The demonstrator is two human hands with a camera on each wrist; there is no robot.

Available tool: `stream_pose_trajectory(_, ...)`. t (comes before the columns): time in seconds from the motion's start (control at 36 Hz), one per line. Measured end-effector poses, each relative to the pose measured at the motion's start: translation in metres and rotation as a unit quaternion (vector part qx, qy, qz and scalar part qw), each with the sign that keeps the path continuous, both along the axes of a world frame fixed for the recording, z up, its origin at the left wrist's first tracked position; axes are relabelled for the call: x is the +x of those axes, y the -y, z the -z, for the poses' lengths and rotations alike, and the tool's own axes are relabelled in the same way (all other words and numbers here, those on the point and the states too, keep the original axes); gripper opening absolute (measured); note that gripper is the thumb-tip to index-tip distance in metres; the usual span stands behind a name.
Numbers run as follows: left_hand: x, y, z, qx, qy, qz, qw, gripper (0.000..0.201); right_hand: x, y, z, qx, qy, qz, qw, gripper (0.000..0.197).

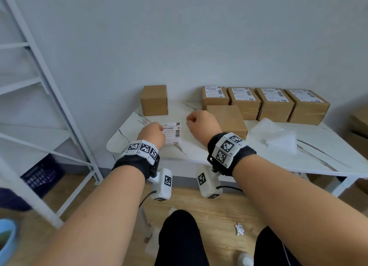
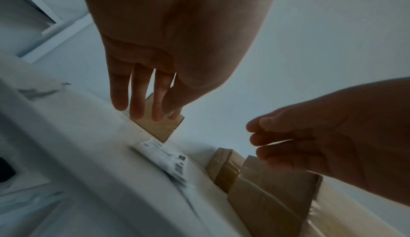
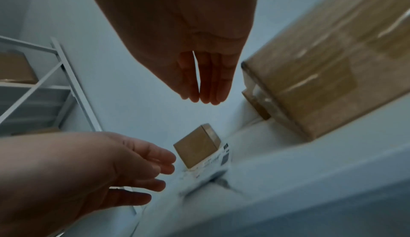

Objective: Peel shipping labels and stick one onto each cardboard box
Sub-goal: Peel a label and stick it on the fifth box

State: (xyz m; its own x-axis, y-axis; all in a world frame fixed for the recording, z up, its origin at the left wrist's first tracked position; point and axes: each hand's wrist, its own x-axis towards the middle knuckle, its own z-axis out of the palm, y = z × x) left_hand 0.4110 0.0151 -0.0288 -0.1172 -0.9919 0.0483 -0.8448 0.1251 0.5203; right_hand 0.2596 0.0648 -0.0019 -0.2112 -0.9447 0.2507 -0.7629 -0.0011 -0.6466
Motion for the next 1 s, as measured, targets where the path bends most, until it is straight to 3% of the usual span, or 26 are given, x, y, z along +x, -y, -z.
stream_pose_trajectory(0.19,0.016,0.005,0.026,0.003,-0.014,0.007,1.000,0.041,0.022,0.020,0.035,0.146,-0.047,-0.001,0.988,0.024)
stream_pose_trajectory(0.36,0.014,0.010,0.042,-0.018,-0.021,0.007,1.000,0.027,0.027,0.043,0.060,0.197,-0.078,0.038,0.977,0.024)
stream_pose_trajectory(0.5,0.011,0.012,0.052,-0.035,-0.020,-0.018,0.999,0.033,0.027,0.051,0.067,0.191,-0.080,0.059,0.977,0.022)
stream_pose_trajectory(0.61,0.010,0.014,0.054,-0.049,-0.018,-0.037,0.998,0.027,0.030,0.055,0.069,0.181,-0.034,0.068,0.981,0.023)
stream_pose_trajectory(0.83,0.008,0.013,0.054,-0.065,-0.001,-0.022,0.998,0.028,0.032,0.052,0.064,0.177,-0.002,0.090,0.980,0.030)
stream_pose_trajectory(1.0,0.013,0.014,0.053,-0.068,-0.087,-0.030,0.993,0.021,0.026,0.050,0.062,0.159,0.023,0.085,0.983,0.032)
